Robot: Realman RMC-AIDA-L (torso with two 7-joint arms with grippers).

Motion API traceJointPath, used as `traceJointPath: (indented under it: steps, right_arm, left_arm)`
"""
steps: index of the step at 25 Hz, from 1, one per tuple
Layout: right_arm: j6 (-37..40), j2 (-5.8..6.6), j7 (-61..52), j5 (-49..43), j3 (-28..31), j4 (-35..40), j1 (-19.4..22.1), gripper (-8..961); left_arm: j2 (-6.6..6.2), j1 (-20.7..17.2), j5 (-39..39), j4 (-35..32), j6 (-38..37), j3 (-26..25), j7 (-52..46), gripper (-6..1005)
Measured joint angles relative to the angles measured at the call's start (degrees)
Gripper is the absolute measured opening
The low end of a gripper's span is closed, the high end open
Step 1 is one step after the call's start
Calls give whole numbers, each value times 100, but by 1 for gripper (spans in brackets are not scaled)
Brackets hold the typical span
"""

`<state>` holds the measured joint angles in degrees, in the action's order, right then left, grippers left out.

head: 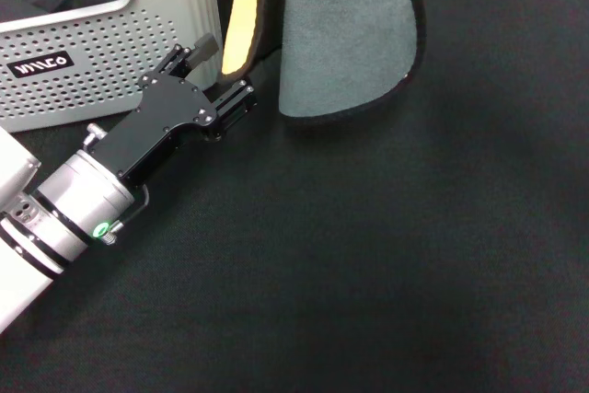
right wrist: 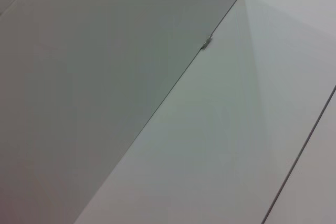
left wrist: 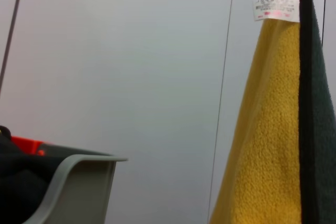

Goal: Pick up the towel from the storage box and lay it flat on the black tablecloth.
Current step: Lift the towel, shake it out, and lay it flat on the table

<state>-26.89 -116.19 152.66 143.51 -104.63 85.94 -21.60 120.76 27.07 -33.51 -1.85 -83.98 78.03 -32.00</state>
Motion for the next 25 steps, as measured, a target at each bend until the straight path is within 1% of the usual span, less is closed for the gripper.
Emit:
traceJointPath:
  steps: [9, 14, 23, 25]
  right_arm:
    - [1, 5, -35, -7, -48, 59, 138, 16]
    - [23, 9, -35, -7, -31, 62, 147, 16]
    - [58, 9, -36, -8, -2, 64, 148, 16]
    - [64, 9, -35, -8, -2, 65, 148, 16]
  left_arm:
    - [0, -71, 18, -52, -27, -7, 141, 760]
    - [0, -71, 96, -57, -38, 0, 121, 759]
    - [0, -109, 100, -20, -252, 18, 102, 646]
    - [0, -126, 94, -21, -252, 28, 102, 564]
